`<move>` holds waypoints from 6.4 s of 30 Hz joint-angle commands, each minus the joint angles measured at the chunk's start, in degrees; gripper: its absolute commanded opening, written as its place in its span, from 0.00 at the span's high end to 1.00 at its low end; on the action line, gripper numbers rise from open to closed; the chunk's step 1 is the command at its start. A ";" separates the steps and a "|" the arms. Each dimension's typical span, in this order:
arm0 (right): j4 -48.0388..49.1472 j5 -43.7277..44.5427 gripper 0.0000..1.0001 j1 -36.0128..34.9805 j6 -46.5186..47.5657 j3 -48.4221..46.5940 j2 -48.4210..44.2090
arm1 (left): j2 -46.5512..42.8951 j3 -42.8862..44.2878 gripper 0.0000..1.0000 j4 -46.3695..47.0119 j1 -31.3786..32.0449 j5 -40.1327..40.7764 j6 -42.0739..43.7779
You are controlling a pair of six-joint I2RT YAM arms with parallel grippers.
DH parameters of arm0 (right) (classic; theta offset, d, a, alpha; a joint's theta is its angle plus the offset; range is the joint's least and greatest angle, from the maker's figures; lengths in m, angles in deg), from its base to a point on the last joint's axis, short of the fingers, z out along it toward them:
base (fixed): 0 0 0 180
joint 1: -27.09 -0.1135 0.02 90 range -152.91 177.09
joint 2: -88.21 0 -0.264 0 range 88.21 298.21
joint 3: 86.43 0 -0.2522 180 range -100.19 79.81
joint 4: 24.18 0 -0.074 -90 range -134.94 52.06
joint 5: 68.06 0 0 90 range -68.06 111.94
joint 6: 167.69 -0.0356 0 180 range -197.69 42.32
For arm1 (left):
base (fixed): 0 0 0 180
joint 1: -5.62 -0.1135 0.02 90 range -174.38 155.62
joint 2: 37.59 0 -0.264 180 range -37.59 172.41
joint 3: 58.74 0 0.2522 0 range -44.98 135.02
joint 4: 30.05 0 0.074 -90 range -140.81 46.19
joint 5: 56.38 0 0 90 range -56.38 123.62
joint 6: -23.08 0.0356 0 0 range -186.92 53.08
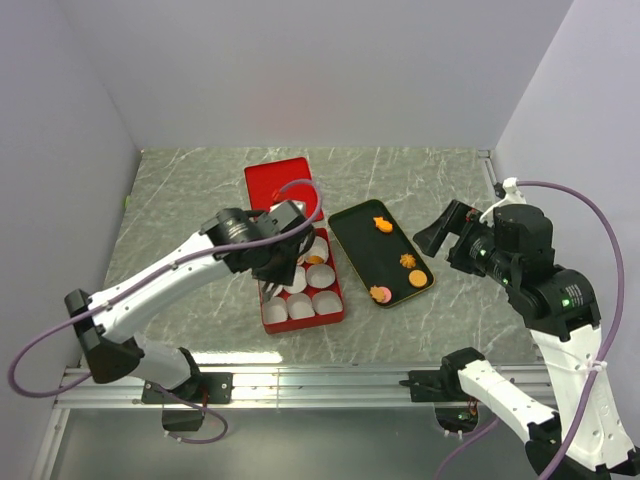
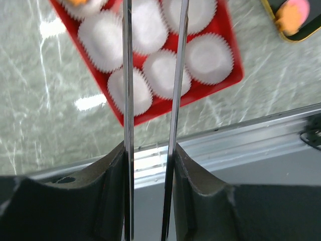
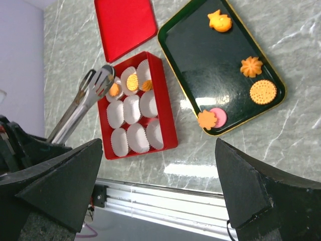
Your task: Pack the cookies
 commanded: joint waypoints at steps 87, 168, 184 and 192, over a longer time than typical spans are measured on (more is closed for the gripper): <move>-0.71 4.20 0.00 -0.29 0.84 2.91 -5.43 | 29.89 24.32 0.55 8.14 4.18 -4.96 7.39; 0.61 2.27 0.00 -0.11 1.54 3.09 -2.88 | 29.48 20.11 0.86 11.05 -1.98 -1.19 6.87; 2.27 -0.44 0.00 -0.03 0.66 2.64 -2.35 | 9.62 6.77 0.85 1.73 -1.89 -1.09 0.45; 4.47 -2.48 0.00 -0.20 -0.83 5.37 -2.97 | -4.27 -7.55 0.85 0.76 -1.80 -3.38 -2.36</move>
